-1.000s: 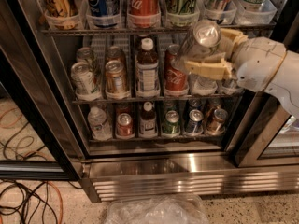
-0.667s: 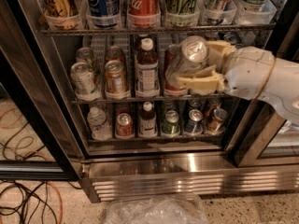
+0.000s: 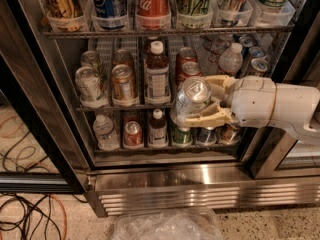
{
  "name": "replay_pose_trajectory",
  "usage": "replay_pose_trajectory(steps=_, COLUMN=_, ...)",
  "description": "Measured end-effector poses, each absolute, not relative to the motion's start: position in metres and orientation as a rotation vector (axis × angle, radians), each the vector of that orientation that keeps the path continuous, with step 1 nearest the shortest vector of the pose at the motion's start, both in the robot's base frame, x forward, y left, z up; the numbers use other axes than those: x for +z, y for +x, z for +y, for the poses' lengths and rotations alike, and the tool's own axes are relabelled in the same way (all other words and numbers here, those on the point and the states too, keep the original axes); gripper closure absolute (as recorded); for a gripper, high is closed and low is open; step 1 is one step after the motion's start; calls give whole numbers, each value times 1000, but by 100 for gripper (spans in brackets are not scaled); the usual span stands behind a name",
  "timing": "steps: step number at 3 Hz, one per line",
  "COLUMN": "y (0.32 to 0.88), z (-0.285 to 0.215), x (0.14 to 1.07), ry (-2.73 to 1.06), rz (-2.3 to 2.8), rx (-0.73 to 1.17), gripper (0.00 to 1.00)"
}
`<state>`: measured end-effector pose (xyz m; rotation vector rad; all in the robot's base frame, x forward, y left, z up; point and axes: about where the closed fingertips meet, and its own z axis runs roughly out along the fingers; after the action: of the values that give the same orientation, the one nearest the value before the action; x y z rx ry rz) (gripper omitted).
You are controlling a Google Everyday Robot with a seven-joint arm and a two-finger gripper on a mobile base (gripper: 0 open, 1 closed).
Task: Pick 7up can from top shelf of fridge
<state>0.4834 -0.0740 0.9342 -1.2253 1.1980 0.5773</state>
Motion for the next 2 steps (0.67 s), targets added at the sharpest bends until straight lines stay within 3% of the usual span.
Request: replay_pose_trajectory(steps=2, y=474, z=-57, x=923, ry=-1280, rz=1191, rx=621, gripper=100)
